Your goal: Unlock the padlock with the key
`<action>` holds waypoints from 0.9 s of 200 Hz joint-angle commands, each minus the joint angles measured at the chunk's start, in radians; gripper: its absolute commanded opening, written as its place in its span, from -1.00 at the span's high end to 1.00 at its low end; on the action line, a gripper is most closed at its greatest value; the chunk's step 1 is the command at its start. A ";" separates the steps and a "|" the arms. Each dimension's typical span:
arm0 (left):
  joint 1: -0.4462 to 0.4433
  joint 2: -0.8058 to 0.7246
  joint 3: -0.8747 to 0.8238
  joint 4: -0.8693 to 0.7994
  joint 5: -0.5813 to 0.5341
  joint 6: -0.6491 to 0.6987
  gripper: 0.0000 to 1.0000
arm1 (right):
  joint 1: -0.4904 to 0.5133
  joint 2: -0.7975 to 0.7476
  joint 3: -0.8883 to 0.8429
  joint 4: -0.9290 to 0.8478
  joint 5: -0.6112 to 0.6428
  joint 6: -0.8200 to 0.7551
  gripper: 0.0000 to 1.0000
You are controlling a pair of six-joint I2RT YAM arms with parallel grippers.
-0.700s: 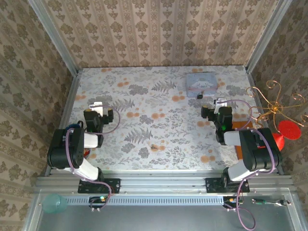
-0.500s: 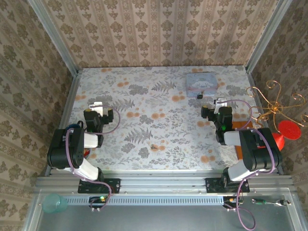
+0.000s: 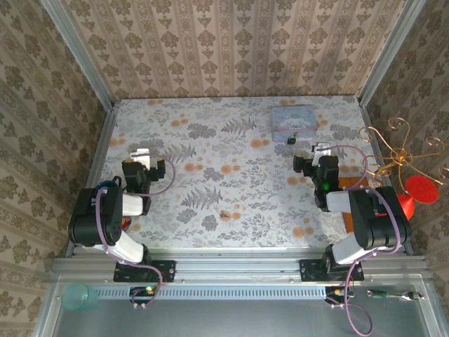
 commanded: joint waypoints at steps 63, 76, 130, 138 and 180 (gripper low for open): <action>-0.001 -0.002 0.023 -0.016 -0.010 0.007 -1.00 | -0.004 0.001 0.010 0.005 -0.009 0.004 -1.00; -0.001 -0.001 0.023 -0.015 -0.012 0.006 -1.00 | -0.004 0.001 0.009 0.005 -0.009 0.004 -1.00; -0.060 -0.021 -0.098 0.198 0.035 0.100 -1.00 | 0.019 -0.003 -0.015 0.046 -0.008 -0.028 -1.00; -0.079 -0.048 -0.105 0.187 0.012 0.115 -1.00 | 0.024 -0.006 -0.025 0.061 -0.008 -0.034 -1.00; -0.277 -0.205 -0.112 0.088 -0.093 0.328 -1.00 | 0.043 -0.027 -0.074 0.134 -0.014 -0.061 -1.00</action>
